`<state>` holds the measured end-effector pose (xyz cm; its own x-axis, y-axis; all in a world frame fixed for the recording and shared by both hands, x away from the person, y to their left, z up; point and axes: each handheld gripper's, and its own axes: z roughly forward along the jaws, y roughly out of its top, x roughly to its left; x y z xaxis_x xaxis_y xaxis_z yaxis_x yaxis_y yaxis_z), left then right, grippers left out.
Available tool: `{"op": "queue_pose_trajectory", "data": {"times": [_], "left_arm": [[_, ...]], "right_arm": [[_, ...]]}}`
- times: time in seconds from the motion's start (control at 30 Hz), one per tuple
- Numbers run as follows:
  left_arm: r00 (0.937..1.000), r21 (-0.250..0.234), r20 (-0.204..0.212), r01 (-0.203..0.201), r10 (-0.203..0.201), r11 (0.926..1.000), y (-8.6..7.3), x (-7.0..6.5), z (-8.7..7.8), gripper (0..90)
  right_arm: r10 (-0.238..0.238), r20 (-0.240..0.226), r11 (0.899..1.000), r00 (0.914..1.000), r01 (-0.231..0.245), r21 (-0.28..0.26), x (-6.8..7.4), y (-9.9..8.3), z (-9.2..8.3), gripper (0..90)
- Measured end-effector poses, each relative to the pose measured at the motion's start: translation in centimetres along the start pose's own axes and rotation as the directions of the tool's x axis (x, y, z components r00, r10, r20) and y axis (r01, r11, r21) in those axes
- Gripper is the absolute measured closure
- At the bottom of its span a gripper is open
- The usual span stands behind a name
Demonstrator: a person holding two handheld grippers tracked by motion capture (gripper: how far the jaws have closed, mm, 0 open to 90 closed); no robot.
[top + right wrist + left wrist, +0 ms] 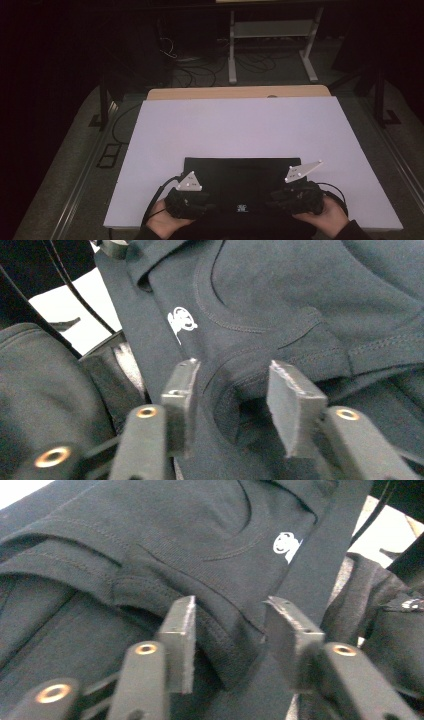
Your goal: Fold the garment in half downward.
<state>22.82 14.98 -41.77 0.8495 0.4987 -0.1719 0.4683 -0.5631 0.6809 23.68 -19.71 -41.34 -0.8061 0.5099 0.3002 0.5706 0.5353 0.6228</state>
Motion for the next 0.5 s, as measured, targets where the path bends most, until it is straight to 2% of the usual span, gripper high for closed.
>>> {"op": "queue_pose_trajectory", "data": {"times": [0.1,0.13,0.2,0.23,0.33,0.43,0.5], "left_arm": [[0.9998,-0.015,-0.017,-0.006,0.006,0.9999,0.1,0.1,-0.3,39.9],[0.9998,-0.017,-0.021,0.005,-0.005,0.9998,0.1,0.1,-0.4,37.8],[0.9995,-0.023,0.004,0.032,-0.032,0.9992,0.2,0.4,-0.6,33.6],[0.9985,-0.042,0.018,0.053,-0.052,0.9977,0.3,0.5,-0.6,32.2],[0.9979,-0.070,0.034,0.058,-0.056,0.9958,0.6,0.7,-1.1,26.8],[0.9979,-0.082,0.033,0.058,-0.055,0.9950,0.8,1.1,-1.5,17.8],[0.9969,-0.089,0.048,0.066,-0.062,0.9939,0.9,1.5,-1.8,15.3]], "right_arm": [[0.006,-0.001,1.000,1.0000,-0.006,-0.008,0.0,0.0,-0.2,43.4],[0.006,0.001,1.000,1.0000,-0.006,-0.008,-0.1,0.0,-0.2,40.1],[0.010,0.007,1.000,0.9999,-0.010,-0.005,-0.1,0.0,-0.3,27.3],[0.014,0.012,1.000,0.9998,-0.014,-0.012,-0.1,0.0,-0.3,24.3],[0.020,0.018,0.999,0.9996,-0.019,-0.037,-0.1,0.1,-0.7,15.1],[0.024,0.035,0.999,0.9991,-0.023,-0.044,-0.3,0.2,-0.9,12.8],[0.022,0.042,0.999,0.9989,-0.020,-0.043,-0.5,0.2,-1.1,8.5]]}}
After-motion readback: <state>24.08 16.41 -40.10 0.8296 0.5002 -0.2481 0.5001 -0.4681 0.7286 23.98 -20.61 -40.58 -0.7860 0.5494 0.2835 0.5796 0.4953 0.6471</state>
